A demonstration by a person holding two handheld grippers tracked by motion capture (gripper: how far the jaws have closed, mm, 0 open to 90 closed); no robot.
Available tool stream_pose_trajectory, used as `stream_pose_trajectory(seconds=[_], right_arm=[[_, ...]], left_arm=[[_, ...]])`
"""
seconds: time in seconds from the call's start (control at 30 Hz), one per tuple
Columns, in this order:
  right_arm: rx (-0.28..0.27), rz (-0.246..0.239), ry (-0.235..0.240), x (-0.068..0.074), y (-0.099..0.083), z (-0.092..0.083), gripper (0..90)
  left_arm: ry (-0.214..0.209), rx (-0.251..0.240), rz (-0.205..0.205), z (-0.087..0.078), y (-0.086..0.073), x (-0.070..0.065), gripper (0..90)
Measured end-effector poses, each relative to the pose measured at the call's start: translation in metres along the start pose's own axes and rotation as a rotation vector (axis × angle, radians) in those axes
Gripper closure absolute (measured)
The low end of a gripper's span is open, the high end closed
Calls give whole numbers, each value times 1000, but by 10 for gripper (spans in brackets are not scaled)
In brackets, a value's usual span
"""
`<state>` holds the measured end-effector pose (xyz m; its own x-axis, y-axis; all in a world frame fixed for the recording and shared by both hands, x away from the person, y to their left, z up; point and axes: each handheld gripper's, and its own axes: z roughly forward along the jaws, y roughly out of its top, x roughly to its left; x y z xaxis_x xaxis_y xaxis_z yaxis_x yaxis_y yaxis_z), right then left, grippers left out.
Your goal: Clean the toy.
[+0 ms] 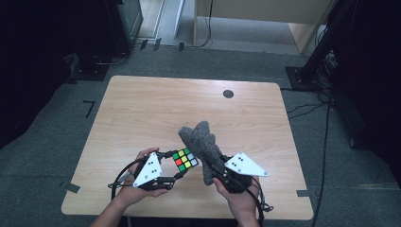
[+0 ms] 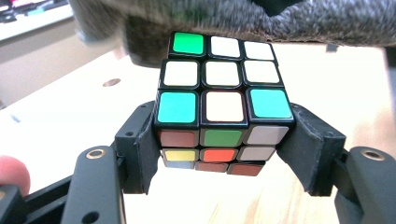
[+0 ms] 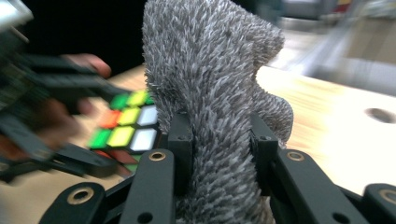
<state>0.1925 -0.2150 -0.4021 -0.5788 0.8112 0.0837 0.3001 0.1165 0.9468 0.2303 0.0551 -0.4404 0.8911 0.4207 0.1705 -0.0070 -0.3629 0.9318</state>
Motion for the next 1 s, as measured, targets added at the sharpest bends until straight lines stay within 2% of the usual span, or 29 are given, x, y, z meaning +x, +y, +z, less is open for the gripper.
stream_pose_trajectory(seconds=[0.07,0.13,0.17,0.2,0.27,0.33,0.4,0.47,0.6,0.67,0.73,0.8,0.9,1.0], right_arm=[[-24,63,81,-5,0,1,693],[-8,103,133,-7,-1,6,687],[1,116,151,-8,-3,9,687],[8,127,162,-9,-5,11,688],[26,136,157,-11,-8,15,689],[43,126,148,-13,-10,17,689],[47,122,130,-15,-11,17,688],[16,137,139,-15,-9,13,687],[-59,151,217,-10,-3,7,689],[-53,142,223,-7,-4,9,690],[-44,164,234,-9,-7,11,691],[3,182,221,-14,-12,17,692],[28,203,227,-19,-17,21,692],[-18,222,253,-21,-14,16,693]], left_arm=[[-5,-28,-9,-4,1,0,345],[-20,-57,-24,-8,2,2,346],[-39,-78,-45,-11,2,3,345],[-64,-109,-80,-14,2,7,345],[-85,-146,-130,-18,1,13,345],[-86,-155,-146,-20,0,16,345],[-58,-134,-128,-20,0,16,345],[-44,-111,-104,-18,0,14,345],[-59,-109,-86,-15,1,9,345],[-65,-117,-87,-16,3,8,345],[-70,-125,-95,-18,3,10,345],[-81,-152,-119,-21,3,13,345],[-60,-137,-97,-21,3,14,345],[-40,-95,-56,-18,1,11,345]])
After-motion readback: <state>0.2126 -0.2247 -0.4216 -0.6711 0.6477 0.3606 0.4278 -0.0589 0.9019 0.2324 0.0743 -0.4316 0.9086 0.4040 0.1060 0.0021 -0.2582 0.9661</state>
